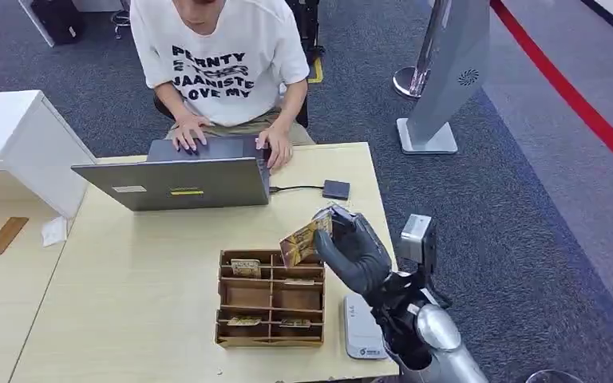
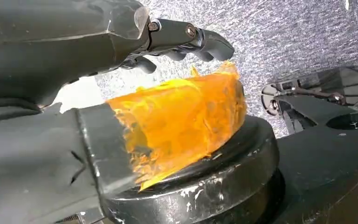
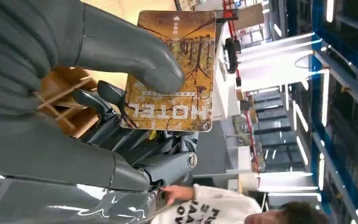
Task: Pass the card to the sensor for recognition and then transmit it.
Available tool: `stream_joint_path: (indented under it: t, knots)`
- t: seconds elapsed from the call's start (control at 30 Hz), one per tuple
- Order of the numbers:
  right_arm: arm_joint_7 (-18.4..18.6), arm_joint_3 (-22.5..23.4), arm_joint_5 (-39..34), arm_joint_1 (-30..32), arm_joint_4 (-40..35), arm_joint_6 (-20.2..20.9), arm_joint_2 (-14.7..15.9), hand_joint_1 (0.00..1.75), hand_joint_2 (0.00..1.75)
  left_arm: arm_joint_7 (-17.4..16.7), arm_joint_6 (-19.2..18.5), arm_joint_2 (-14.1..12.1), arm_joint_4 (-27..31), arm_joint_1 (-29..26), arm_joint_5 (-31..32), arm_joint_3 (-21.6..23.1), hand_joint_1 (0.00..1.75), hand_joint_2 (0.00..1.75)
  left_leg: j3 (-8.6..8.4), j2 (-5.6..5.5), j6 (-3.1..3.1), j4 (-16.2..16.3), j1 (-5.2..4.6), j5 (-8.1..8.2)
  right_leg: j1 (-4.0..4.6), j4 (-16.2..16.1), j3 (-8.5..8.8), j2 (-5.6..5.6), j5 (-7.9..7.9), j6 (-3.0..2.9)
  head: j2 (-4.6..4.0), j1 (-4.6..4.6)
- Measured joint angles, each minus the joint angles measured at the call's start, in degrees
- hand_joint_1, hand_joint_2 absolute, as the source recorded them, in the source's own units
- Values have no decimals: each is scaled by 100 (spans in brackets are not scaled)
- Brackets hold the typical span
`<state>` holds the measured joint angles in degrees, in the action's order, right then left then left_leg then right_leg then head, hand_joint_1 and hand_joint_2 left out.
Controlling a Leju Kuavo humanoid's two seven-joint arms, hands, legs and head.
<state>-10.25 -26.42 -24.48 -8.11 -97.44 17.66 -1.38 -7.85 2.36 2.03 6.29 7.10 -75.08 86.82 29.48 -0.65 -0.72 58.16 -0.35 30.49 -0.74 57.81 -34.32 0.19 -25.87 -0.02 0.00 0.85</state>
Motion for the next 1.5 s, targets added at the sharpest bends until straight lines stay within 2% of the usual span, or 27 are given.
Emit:
stream_joint_path:
  t: [0.3,0.57,0.77,1.0,1.07,1.13,1.5]
  knots:
    - [83,181,113,217,-81,-15,78,175,175,9,4,2,0,-1,-52,-39,0,0,-9,-1,1,0,2,-3,1,0,1,0,1,-1,0,0]
    - [182,548,404,1151,-15,70,559,175,175,42,22,0,0,-51,-295,-173,0,0,0,-8,-6,0,0,7,0,-2,2,-8,-5,4,0,2]
    - [40,834,686,1856,-196,-268,898,175,175,46,57,-4,0,-108,-426,-262,0,0,0,-5,-13,0,-4,11,-2,-5,2,-8,-6,5,0,0]
    - [29,859,723,1903,-225,-303,927,175,175,48,57,-6,0,-110,-433,-262,0,0,-1,-5,-13,0,-5,12,-2,-5,2,-7,-6,5,0,0]
    - [-18,946,1037,2080,-346,-514,1043,175,175,50,57,-7,0,-119,-468,-264,0,0,-1,-3,-14,0,-5,12,-2,-5,2,-7,-6,5,0,0]
    - [46,1025,2619,2338,-610,-1211,1510,175,175,59,57,-7,0,-130,-553,-264,0,0,-3,-1,-14,0,-4,12,-2,-5,4,-5,-6,5,0,0]
    - [247,828,3707,2348,-697,-1805,1910,175,175,74,46,0,0,-128,-608,-264,0,0,-3,-1,-14,0,-3,11,-1,-4,4,-5,-5,5,0,-2]
